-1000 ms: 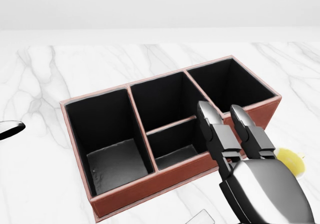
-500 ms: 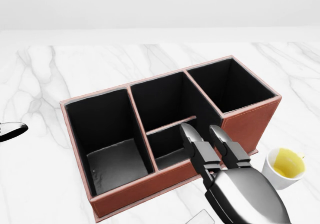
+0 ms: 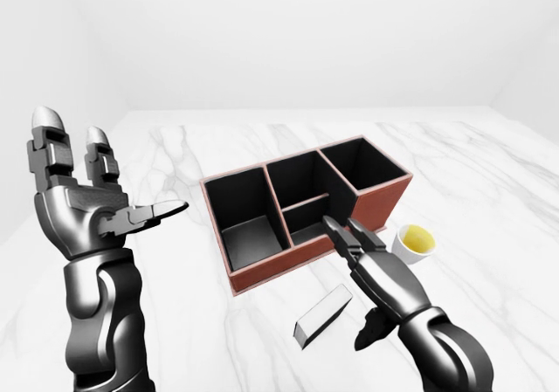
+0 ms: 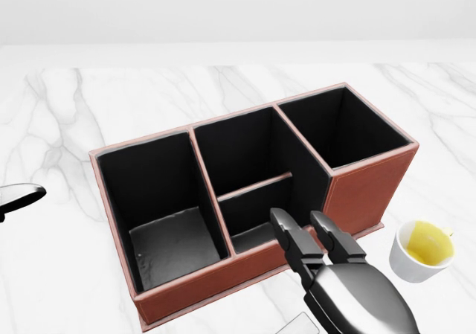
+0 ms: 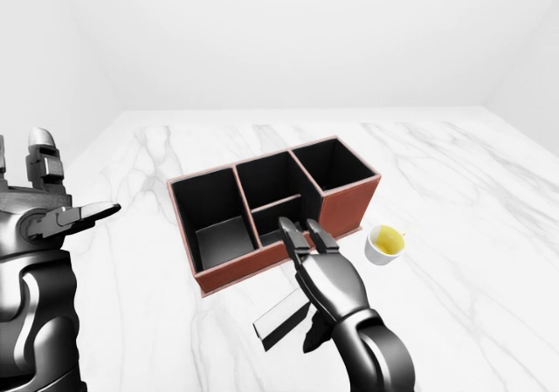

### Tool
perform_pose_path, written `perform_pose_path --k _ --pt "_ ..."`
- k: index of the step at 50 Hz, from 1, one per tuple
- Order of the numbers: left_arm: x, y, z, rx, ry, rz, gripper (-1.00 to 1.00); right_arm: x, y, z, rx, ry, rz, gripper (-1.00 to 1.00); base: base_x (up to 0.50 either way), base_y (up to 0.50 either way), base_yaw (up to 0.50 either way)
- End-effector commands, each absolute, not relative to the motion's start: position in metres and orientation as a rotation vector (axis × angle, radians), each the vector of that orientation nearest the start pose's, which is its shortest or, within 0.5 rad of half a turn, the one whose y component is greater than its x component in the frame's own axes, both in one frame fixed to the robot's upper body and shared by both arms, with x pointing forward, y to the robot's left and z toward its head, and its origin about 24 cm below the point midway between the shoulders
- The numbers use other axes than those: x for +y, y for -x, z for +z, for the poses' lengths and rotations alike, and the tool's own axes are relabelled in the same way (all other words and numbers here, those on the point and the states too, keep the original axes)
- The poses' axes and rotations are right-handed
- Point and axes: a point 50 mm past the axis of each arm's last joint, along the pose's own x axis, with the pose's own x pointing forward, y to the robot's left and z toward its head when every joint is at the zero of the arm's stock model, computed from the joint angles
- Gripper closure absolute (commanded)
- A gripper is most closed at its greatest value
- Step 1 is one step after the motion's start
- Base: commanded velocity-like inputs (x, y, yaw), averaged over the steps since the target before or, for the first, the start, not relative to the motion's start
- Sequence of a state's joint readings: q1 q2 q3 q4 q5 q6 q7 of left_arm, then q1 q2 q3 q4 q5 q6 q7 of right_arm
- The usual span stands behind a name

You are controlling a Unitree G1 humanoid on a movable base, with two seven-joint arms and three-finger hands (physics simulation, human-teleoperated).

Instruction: Pick up the book and place it in the front compartment of the caddy.

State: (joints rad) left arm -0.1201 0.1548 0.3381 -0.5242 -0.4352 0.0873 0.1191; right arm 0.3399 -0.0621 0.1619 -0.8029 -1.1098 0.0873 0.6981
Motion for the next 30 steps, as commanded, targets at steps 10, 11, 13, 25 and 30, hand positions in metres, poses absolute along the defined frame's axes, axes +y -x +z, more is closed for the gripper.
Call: perform_pose_path --k 10,11,13,25,30 --pt "0.229 -0.242 0.175 -0.524 0.241 0.248 -1.00 -0.134 -0.191 0.104 0.090 1.239 0.379 -1.00 0.00 0.00 0.00" --pt "0.229 -0.242 0.174 -0.523 0.241 0.248 -1.00 -0.134 -0.192 0.104 0.091 1.241 0.374 -1.00 0.00 0.00 0.00" --pt "0.229 -0.242 0.175 -0.524 0.241 0.249 -1.00 -0.135 -0.194 0.104 0.097 1.251 0.362 -1.00 0.00 0.00 0.00" --pt "0.228 -0.240 0.175 -0.527 0.240 0.247 -1.00 -0.132 -0.200 0.102 0.115 1.281 0.350 -1.00 0.00 0.00 0.00" --pt "0.229 -0.243 0.174 -0.521 0.242 0.251 -1.00 -0.128 -0.200 0.101 0.115 1.288 0.362 -1.00 0.00 0.00 0.00"
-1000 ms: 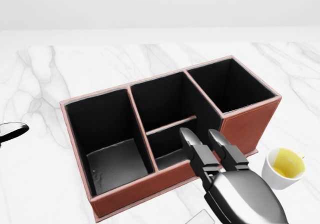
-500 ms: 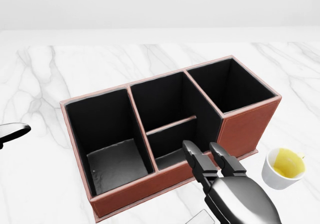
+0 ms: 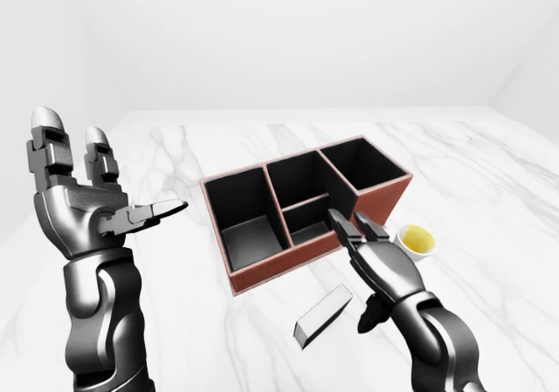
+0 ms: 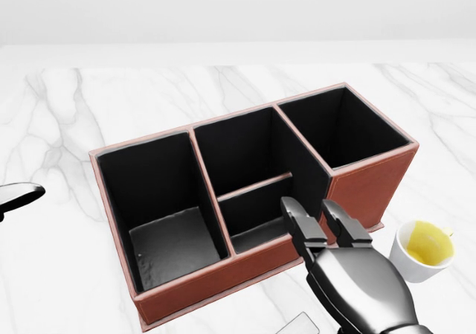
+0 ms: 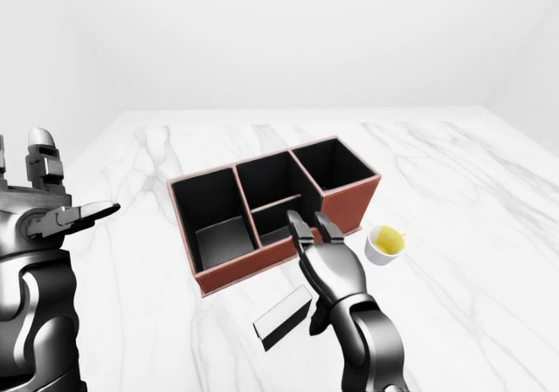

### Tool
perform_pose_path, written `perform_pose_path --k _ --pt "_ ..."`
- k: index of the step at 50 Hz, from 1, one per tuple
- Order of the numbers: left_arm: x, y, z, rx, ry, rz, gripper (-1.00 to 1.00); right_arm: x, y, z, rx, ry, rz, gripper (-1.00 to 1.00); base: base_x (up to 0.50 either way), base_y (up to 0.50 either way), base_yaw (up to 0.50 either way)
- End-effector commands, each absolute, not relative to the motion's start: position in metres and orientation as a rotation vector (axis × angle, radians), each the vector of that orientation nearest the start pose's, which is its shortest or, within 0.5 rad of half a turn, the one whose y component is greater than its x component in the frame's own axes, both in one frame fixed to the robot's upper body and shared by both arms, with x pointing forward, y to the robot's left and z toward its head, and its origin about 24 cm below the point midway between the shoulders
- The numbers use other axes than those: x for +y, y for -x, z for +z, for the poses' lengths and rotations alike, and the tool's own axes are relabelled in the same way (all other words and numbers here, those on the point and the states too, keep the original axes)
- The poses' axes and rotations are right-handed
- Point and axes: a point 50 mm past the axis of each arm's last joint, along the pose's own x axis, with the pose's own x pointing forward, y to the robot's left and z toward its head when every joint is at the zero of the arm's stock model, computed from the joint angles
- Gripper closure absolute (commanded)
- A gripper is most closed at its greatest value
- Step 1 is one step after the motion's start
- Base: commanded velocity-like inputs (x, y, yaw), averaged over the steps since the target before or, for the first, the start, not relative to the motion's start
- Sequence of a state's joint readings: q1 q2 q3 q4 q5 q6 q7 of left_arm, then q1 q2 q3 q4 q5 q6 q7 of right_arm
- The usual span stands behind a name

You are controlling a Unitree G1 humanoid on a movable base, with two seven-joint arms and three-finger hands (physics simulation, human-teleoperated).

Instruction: Pick up the book and place it in the front compartment of the caddy.

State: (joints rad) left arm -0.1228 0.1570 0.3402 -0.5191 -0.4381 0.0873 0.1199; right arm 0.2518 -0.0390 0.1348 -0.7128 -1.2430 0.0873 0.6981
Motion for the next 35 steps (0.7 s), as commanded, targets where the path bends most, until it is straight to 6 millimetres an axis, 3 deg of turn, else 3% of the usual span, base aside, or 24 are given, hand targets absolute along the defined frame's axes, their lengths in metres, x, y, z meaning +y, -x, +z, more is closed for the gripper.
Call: perform_pose_path --k 1,24,35 --pt "0.229 -0.243 0.174 -0.521 0.242 0.251 -1.00 -0.128 -0.200 0.100 0.115 1.289 0.362 -1.00 0.00 0.00 0.00" --pt "0.230 -0.242 0.176 -0.531 0.247 0.254 -1.00 -0.111 -0.211 0.104 0.068 1.322 0.381 -1.00 0.00 0.00 0.00" --pt "0.230 -0.242 0.175 -0.525 0.249 0.256 -1.00 -0.103 -0.207 0.094 0.082 1.295 0.448 -1.00 0.00 0.00 0.00"
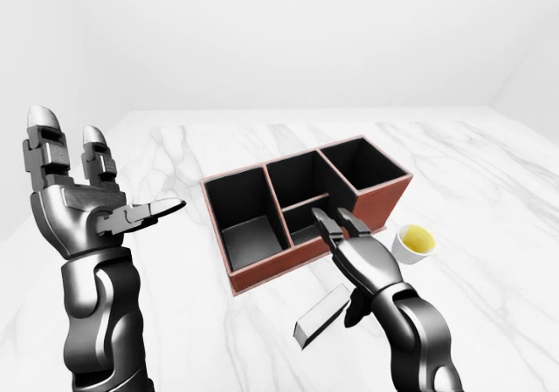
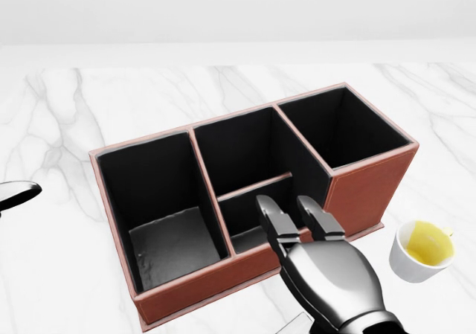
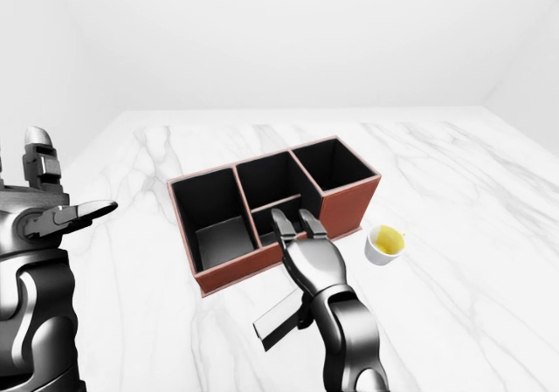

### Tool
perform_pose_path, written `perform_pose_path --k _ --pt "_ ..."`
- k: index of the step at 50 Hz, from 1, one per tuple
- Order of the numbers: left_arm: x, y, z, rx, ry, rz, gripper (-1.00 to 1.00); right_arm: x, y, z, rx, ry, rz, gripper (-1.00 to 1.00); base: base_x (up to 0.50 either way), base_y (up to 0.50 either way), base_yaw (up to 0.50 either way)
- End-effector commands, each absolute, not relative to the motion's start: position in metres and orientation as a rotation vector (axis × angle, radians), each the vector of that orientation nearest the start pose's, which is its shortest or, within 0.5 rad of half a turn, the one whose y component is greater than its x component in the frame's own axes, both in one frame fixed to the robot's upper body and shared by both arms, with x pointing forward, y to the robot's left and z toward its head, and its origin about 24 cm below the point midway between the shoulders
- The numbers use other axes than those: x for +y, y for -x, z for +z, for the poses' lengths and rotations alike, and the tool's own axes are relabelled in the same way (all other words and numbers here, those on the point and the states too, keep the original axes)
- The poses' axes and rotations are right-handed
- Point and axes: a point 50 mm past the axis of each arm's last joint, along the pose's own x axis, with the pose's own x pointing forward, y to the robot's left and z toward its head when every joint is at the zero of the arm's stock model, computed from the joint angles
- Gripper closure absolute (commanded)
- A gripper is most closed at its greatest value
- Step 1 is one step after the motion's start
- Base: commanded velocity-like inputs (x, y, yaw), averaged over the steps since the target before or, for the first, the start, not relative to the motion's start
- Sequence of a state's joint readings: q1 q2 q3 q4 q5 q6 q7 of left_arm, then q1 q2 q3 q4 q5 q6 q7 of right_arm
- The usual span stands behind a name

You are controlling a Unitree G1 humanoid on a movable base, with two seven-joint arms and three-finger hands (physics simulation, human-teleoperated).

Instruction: Pick up the book and place it in the front compartment of the caddy.

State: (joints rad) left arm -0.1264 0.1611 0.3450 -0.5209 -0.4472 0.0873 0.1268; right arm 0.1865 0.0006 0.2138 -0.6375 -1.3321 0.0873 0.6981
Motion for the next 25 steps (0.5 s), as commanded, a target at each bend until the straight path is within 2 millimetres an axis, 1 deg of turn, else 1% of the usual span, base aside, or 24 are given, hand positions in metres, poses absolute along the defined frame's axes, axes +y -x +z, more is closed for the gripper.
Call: perform_pose_path --k 1,8,16,20,24,25 --pt "0.230 -0.243 0.175 -0.524 0.248 0.256 -1.00 -0.102 -0.207 0.094 0.082 1.292 0.452 -1.00 0.00 0.00 0.00" --pt "0.231 -0.242 0.176 -0.527 0.251 0.258 -1.00 -0.098 -0.205 0.088 0.089 1.280 0.494 -1.00 0.00 0.00 0.00" --pt "0.229 -0.243 0.173 -0.517 0.249 0.255 -1.00 -0.098 -0.201 0.074 0.132 1.259 0.550 -1.00 0.00 0.00 0.00" --pt "0.229 -0.244 0.173 -0.516 0.249 0.255 -1.00 -0.098 -0.201 0.076 0.125 1.262 0.548 -1.00 0.00 0.00 0.00" --pt "0.229 -0.243 0.175 -0.524 0.250 0.255 -1.00 -0.097 -0.200 0.071 0.139 1.254 0.571 -1.00 0.00 0.00 0.00" --pt "0.230 -0.244 0.174 -0.519 0.250 0.255 -1.00 -0.097 -0.200 0.067 0.152 1.247 0.585 -1.00 0.00 0.00 0.00"
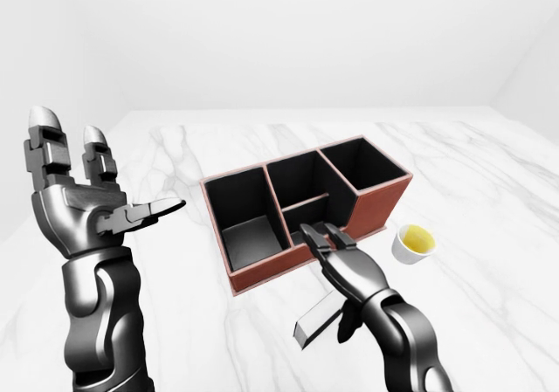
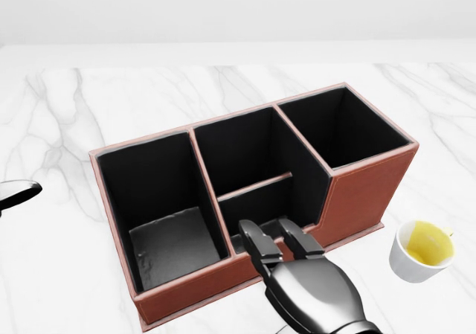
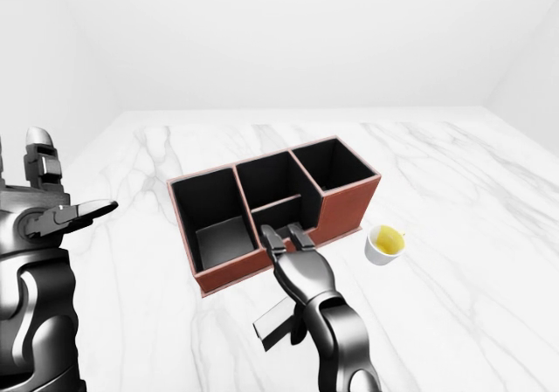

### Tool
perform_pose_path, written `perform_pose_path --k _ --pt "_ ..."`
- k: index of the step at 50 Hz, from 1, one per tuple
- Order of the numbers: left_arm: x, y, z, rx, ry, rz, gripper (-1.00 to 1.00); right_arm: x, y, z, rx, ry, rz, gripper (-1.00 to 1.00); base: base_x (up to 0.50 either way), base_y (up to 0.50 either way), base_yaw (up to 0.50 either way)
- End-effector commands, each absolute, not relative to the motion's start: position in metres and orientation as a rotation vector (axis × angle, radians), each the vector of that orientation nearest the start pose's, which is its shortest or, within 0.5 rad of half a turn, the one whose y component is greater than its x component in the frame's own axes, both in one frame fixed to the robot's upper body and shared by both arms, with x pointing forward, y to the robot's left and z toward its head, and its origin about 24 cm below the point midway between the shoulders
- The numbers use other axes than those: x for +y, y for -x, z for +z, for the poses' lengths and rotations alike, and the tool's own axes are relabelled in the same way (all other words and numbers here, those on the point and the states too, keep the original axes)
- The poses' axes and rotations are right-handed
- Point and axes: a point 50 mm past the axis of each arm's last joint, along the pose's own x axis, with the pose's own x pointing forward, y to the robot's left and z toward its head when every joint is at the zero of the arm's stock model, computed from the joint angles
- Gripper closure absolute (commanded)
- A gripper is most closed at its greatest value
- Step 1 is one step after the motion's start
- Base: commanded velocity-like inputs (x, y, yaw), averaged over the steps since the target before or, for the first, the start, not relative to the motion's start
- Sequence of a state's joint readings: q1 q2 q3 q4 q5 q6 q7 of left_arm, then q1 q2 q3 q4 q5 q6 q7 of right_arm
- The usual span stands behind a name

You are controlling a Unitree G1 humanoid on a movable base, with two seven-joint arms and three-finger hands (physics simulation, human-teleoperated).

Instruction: Pick up the book and place it in the front compartment of the caddy.

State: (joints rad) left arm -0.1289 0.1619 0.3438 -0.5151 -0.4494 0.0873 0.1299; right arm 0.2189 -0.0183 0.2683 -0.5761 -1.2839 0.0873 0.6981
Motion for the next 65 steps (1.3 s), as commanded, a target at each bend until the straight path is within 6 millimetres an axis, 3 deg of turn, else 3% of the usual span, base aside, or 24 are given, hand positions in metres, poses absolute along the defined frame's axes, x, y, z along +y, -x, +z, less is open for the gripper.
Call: perform_pose_path --k 1,62,64,65 --pt "0.230 -0.244 0.174 -0.520 0.251 0.256 -1.00 -0.096 -0.199 0.065 0.156 1.244 0.595 -1.00 0.00 0.00 0.00" --pt "0.229 -0.245 0.171 -0.506 0.244 0.257 -1.00 -0.089 -0.180 0.021 0.282 1.132 0.803 -1.00 0.00 0.00 0.00" --pt "0.229 -0.245 0.172 -0.507 0.245 0.257 -1.00 -0.088 -0.179 0.021 0.283 1.136 0.807 -0.95 0.00 0.00 0.00" --pt "0.229 -0.245 0.172 -0.508 0.245 0.257 -1.00 -0.088 -0.179 0.021 0.280 1.138 0.808 -0.66 0.00 0.00 0.00"
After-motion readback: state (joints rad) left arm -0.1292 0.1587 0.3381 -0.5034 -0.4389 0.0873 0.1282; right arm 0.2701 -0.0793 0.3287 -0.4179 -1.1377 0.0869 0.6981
